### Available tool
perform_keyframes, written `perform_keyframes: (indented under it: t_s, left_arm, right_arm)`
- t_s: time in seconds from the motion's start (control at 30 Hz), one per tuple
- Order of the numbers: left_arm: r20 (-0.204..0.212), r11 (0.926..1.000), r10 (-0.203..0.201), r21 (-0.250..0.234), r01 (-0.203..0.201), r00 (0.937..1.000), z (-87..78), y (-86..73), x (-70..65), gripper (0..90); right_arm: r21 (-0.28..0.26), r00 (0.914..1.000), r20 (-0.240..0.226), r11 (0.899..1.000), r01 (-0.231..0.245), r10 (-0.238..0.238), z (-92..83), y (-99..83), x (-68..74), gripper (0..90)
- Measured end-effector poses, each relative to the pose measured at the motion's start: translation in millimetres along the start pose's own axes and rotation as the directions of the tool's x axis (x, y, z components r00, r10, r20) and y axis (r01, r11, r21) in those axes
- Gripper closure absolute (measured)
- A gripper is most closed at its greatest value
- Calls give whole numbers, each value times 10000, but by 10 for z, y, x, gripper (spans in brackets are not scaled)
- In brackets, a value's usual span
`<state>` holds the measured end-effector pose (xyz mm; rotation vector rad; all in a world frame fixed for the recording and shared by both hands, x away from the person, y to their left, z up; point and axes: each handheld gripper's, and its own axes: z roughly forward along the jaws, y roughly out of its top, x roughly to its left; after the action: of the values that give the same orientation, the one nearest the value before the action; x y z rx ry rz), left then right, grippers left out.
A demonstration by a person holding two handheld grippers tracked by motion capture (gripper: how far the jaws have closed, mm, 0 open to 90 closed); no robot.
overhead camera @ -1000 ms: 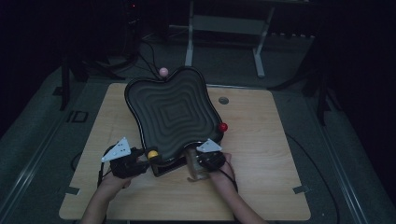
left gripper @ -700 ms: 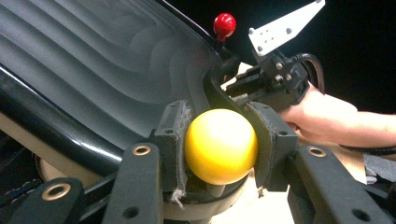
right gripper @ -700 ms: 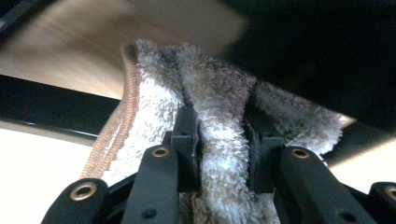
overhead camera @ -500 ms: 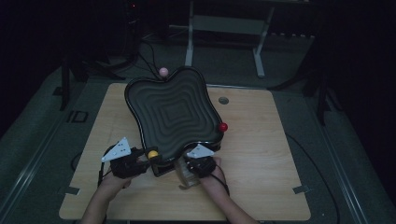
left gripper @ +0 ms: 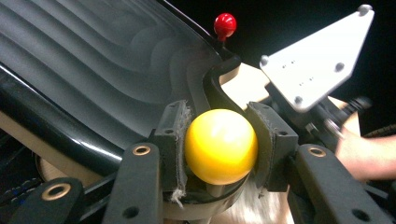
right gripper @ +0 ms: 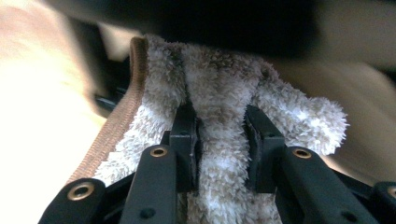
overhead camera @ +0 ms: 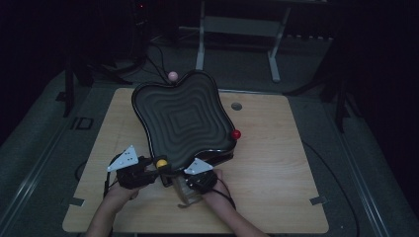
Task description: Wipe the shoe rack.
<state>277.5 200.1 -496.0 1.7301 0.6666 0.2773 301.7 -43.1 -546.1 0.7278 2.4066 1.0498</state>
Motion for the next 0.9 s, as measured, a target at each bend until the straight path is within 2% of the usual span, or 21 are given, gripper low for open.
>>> perform_keyframes:
  t_s: [0.07,0.17,0.23,0.3,0.33,0.37,0.4,0.47,0.53,0.57,0.6,0.73,0.83,0.9]
  left_arm:
    - [10,10000,-29,5,29,10000,0,1,1,595]
    - [34,10000,-20,13,20,10000,0,3,4,596]
    - [42,10000,-48,-13,48,10000,0,1,5,596]
    - [64,10000,-48,-24,48,10000,2,0,7,596]
    - [64,10000,-48,-24,48,10000,2,0,7,596]
    - [52,10000,-48,-29,48,10000,3,0,5,596]
    - [59,10000,-66,-45,66,10000,3,-2,6,595]
    - [60,10000,-59,-23,59,10000,3,1,6,595]
    - [52,10000,-65,-28,65,10000,3,1,5,595]
    - [52,10000,-65,-28,65,10000,3,1,5,595]
    - [57,10000,-67,-30,67,10000,4,1,5,595]
    - [66,10000,-83,-51,83,9999,4,-2,6,596]
    - [57,10000,-87,-45,87,9999,4,-1,4,595]
    - [55,9999,-94,-59,94,9999,-6,-4,9,595]
  right_arm:
    - [77,9991,390,9998,-172,169,-34,-57,-157,681]
    - [177,9924,1069,9979,-628,606,-98,-159,-417,682]
    - [237,9836,1562,9952,-952,904,-149,-236,-598,686]
    - [248,9707,2004,9898,-1402,1325,-198,-314,-773,688]
    - [248,9707,2004,9898,-1402,1325,-198,-314,-773,688]
    - [111,9664,1613,9788,-2046,2001,-233,-365,-899,694]
    - [104,9652,1638,9780,-2085,2040,-231,-363,-889,693]
    - [106,9655,1815,9814,-1916,1865,-210,-340,-807,691]
    - [59,9713,1524,9826,-1857,1827,-178,-295,-688,692]
    - [59,9713,1524,9826,-1857,1827,-178,-295,-688,692]
    - [0,9804,1149,9869,-1612,1601,-137,-236,-538,691]
    - [-83,9947,405,9955,-943,945,-44,-94,-172,689]
    - [-172,9973,-455,9981,-585,577,29,22,108,685]
    - [-182,9989,-438,9997,-188,180,59,81,280,689]
